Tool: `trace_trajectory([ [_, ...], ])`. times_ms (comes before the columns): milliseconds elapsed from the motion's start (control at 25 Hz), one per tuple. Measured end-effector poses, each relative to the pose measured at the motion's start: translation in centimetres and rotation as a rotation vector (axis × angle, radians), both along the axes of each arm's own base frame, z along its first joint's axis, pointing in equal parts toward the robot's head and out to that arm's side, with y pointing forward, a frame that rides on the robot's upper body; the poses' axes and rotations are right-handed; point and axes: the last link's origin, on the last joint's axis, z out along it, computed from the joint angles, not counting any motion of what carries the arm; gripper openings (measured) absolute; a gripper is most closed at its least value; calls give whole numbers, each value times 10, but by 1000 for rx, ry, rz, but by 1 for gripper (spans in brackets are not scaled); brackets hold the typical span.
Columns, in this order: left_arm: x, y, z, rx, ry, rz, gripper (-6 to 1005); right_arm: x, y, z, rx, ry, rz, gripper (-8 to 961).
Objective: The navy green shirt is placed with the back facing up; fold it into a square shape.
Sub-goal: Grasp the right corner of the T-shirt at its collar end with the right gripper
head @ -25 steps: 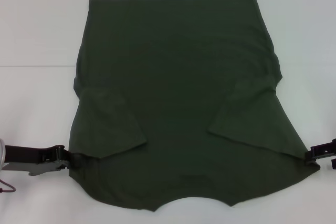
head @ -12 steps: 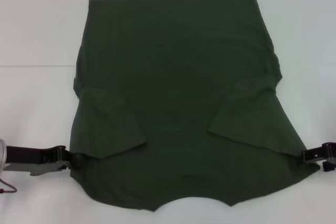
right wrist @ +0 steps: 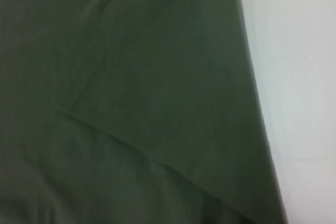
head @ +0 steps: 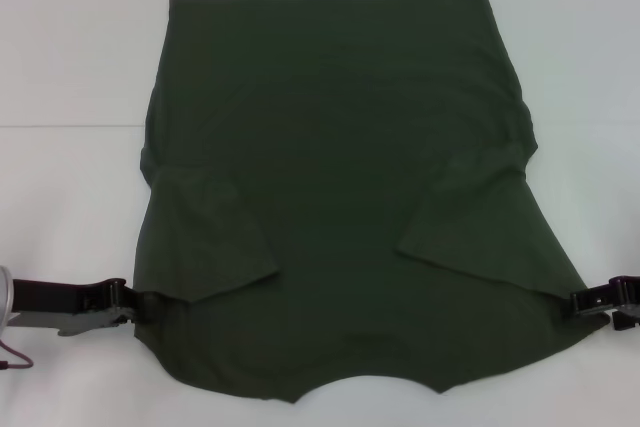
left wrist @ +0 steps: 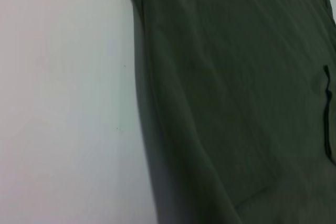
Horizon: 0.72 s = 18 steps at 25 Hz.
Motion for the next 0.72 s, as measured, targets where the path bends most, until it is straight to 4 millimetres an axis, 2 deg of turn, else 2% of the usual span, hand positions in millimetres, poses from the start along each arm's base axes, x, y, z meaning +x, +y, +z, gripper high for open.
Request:
trace_trajectory([
  [720,1,1,-1,3,0,-2,42,-3,3,-7,-3,7,5,914],
])
